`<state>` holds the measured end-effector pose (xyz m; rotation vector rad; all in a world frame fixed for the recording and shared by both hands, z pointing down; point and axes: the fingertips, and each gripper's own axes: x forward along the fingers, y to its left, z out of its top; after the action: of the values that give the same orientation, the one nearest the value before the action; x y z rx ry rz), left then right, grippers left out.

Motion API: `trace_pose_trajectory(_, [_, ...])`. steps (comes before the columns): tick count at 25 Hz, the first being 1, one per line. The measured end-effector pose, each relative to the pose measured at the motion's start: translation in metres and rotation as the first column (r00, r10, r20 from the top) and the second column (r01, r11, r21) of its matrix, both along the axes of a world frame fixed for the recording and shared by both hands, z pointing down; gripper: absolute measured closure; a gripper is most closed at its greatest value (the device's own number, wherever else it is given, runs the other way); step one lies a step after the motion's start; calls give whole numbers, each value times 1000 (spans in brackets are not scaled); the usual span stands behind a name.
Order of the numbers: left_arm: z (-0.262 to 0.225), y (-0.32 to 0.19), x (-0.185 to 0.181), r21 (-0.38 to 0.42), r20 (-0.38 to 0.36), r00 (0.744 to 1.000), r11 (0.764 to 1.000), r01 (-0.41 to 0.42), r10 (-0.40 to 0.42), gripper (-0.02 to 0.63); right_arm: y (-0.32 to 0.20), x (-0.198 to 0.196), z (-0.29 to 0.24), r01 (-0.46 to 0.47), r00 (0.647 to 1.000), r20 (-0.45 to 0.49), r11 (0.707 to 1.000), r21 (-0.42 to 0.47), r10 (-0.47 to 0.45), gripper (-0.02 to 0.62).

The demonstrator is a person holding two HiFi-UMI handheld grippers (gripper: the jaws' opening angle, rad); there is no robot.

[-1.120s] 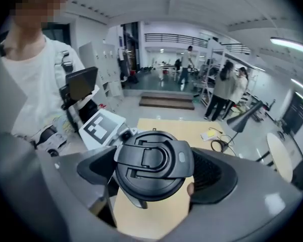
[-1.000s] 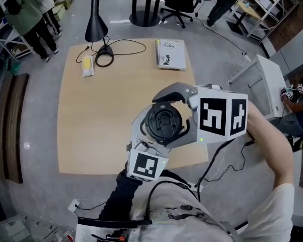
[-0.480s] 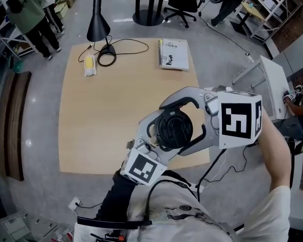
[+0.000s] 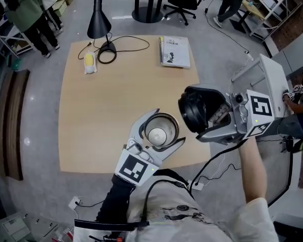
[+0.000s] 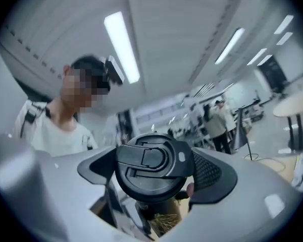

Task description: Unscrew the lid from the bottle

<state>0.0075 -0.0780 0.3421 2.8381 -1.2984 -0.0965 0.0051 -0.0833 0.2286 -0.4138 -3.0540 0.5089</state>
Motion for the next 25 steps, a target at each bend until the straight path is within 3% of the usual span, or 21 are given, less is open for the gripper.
trace_pose_trajectory(1, [3, 0, -12, -12, -17, 999, 1000, 27, -27, 172, -14, 10, 0, -106, 988, 102, 988, -112, 118, 138])
trace_pose_trajectory(2, [6, -1, -26, -28, -32, 998, 998, 58, -59, 172, -26, 19, 5, -206, 956, 167, 957, -204, 241, 138])
trace_pose_trajectory(4, [13, -3, -57, -67, -54, 989, 988, 136, -140, 172, -43, 30, 22, -401, 864, 196, 869, -289, 464, 138])
trace_pose_trajectory(6, [19, -4, -89, -90, -37, 972, 969, 229, -233, 172, -52, 34, 39, -573, 762, 156, 767, -289, 629, 138])
trace_pose_trajectory(8, [22, -4, -119, -83, 12, 949, 946, 314, -314, 172, -56, 39, 50, -699, 668, 116, 673, -243, 735, 138])
trace_pose_trajectory(11, [21, -2, -152, -73, 65, 920, 918, 390, -386, 172, -56, 42, 56, -800, 578, 73, 582, -147, 813, 140])
trace_pose_trajectory(17, [7, 2, -173, -62, 80, 900, 899, 434, -429, 172, -56, 51, 62, -884, 466, 26, 467, -23, 884, 140])
trace_pose_trajectory(25, [-6, -7, -151, -41, 76, 895, 895, 444, -440, 172, -67, 68, 57, -897, 427, 26, 421, 133, 904, 140])
